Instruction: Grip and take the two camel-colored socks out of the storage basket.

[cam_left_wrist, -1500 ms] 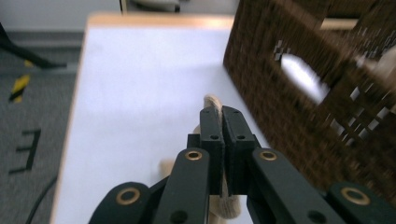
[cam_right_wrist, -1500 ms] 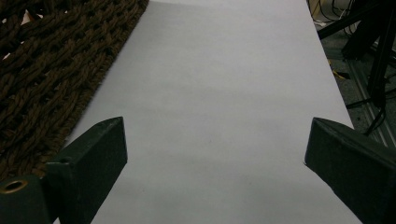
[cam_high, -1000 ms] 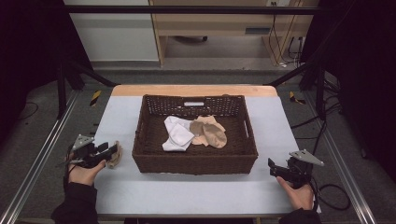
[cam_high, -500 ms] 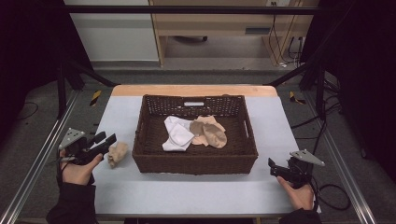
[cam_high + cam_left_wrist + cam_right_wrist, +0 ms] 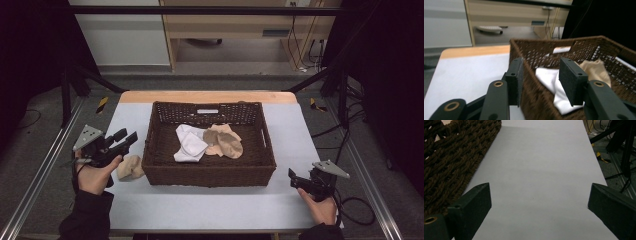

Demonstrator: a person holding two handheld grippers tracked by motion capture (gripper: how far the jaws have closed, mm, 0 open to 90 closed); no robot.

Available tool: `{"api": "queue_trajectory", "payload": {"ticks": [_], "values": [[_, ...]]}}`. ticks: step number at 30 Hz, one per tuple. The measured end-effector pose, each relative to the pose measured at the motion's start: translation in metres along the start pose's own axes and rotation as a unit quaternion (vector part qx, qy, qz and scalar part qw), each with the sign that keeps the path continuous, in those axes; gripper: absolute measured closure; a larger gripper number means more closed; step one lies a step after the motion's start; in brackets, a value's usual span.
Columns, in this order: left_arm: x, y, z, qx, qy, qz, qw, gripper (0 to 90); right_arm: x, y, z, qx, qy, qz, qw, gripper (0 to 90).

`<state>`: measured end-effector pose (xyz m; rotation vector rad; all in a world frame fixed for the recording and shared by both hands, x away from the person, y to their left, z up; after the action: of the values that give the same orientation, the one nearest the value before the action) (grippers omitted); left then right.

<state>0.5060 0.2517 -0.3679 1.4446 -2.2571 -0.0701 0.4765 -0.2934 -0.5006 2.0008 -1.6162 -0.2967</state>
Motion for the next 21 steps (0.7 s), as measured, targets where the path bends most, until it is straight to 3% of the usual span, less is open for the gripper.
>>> {"api": "queue_trajectory", "payload": {"ticks": [9, 21], "values": [[0.042, -0.026, -0.024, 0.010, -0.025, 0.020, 0.9994, 54.5, 0.001, 0.000, -0.001, 0.004, -0.002, -0.001, 1.0000, 4.7], [0.077, -0.068, -0.024, 0.000, -0.038, 0.035, 0.9986, 54.1, 0.001, 0.000, -0.001, 0.003, -0.003, -0.003, 1.0000, 4.6]]}}
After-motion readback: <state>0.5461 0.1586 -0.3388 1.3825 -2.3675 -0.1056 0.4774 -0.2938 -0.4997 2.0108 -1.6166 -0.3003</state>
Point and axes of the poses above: each handheld gripper's, and its own axes: y roughly backward along the jaws, z roughly out of its underside, x roughly to its right, the point moved 6 cm from there along -y, roughly forward along the jaws, and after that the axes turned 13 degrees about y, right-handed, at the moved point
